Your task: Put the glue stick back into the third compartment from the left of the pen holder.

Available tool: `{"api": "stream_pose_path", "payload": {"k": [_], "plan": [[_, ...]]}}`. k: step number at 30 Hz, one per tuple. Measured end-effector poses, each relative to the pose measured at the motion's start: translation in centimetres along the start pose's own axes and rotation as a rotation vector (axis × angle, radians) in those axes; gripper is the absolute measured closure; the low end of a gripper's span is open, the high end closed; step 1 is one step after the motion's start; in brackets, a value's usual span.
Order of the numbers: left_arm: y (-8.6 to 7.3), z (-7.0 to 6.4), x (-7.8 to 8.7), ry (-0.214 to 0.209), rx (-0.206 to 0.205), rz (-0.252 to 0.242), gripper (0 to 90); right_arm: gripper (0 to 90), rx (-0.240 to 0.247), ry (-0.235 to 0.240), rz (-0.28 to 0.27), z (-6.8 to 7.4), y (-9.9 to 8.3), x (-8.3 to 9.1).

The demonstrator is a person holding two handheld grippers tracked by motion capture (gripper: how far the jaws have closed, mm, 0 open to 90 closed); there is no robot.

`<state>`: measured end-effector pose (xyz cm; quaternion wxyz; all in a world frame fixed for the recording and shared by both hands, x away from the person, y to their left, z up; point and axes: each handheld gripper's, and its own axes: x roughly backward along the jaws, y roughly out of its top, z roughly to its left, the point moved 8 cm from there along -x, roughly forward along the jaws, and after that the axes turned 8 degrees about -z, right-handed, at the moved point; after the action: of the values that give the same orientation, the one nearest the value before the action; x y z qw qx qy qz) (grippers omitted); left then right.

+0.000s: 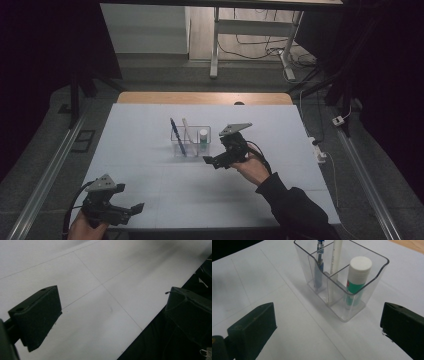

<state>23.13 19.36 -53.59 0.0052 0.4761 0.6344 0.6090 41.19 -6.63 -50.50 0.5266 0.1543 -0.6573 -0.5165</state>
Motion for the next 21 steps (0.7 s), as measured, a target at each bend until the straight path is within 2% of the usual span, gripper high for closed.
{"api": "stream_pose_path", "payload": {"k": [11,21], "plan": [[0.0,0.0,0.0,0.001,0.000,0.000,0.2,0.0,0.002,0.007,-0.013,0.8,-0.8,1.9],[0.0,0.0,0.0,0.000,-0.001,0.001,0.2,0.0,-0.003,0.004,-0.025,0.9,-1.6,3.8]]}}
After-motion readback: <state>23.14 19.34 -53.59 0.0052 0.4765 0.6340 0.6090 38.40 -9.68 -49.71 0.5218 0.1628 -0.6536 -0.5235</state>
